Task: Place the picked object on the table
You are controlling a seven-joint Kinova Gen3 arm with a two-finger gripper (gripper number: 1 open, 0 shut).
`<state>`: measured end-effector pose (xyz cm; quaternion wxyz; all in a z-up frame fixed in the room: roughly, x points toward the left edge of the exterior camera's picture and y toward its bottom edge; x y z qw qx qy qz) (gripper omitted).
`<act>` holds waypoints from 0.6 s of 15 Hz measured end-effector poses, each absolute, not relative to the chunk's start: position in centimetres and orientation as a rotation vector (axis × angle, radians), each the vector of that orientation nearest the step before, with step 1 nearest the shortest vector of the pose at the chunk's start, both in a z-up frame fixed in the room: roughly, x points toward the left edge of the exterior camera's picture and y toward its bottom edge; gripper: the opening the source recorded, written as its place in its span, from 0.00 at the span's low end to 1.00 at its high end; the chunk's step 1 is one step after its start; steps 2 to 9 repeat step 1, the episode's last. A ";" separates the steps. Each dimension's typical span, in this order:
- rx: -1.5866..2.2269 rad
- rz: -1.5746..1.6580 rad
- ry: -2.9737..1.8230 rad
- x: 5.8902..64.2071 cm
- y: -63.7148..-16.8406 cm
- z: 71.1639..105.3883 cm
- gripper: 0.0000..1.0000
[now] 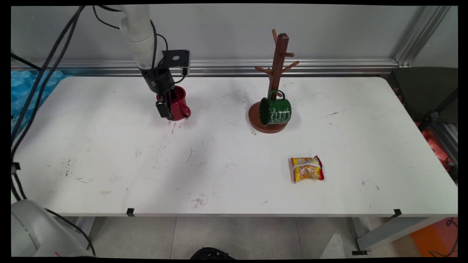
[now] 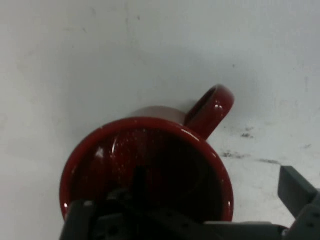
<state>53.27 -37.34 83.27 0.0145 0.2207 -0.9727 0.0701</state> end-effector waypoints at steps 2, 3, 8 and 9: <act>0.679 0.224 -3.021 53.3 -37.3 83.6 1.00; 0.679 0.224 -3.021 53.3 -37.3 83.6 1.00; 0.679 0.224 -3.021 53.3 -37.3 83.6 1.00; 0.679 0.224 -3.021 53.3 -37.3 83.6 1.00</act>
